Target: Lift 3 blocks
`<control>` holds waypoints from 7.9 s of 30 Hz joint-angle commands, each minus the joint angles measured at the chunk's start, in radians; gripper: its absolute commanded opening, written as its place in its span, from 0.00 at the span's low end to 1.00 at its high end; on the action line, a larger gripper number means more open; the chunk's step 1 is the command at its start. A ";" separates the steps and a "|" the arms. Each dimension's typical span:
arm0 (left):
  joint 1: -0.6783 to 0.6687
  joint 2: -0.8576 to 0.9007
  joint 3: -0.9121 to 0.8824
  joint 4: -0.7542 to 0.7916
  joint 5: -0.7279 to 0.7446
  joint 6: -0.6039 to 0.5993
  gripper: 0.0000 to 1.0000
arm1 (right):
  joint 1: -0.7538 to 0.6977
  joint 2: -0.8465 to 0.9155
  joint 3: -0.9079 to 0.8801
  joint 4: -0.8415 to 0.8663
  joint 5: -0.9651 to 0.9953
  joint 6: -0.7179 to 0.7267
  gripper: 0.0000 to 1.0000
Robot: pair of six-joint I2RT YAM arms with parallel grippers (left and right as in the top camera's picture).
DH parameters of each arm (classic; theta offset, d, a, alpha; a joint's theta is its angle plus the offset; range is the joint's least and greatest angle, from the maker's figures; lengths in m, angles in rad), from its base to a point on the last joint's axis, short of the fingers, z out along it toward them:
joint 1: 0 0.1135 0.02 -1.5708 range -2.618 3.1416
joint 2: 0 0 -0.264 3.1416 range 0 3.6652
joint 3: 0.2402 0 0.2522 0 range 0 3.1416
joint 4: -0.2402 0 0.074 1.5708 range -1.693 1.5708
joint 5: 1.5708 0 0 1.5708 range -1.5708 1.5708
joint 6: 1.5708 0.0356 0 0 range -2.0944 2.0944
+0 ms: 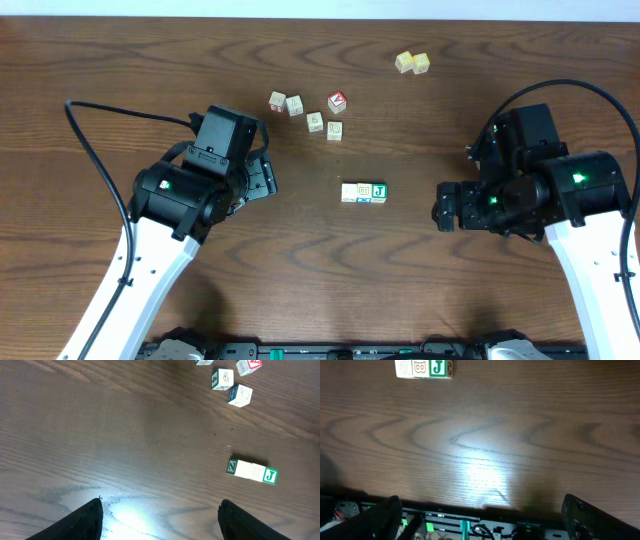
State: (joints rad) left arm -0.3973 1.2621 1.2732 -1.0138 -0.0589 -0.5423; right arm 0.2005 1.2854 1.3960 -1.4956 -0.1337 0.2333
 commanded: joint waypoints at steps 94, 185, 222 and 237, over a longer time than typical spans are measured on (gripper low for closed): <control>0.004 0.003 0.013 -0.003 -0.013 0.010 0.75 | -0.312 -1.280 -1.390 1.429 0.016 -0.197 0.99; 0.289 -1.174 -1.088 0.961 0.142 0.531 0.75 | -0.312 -1.280 -1.390 1.429 0.016 -0.197 0.99; 0.337 -1.261 -1.270 0.940 0.035 0.531 0.75 | -0.312 -1.280 -1.390 1.429 0.016 -0.197 0.99; 0.381 -1.261 -1.270 0.940 0.017 0.531 0.75 | -0.312 -1.280 -1.390 1.429 0.016 -0.197 0.99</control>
State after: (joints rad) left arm -0.0219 0.0101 0.0135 -0.0223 0.0154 -0.0250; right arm -0.1055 0.0120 0.0067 -0.0624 -0.1219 0.0475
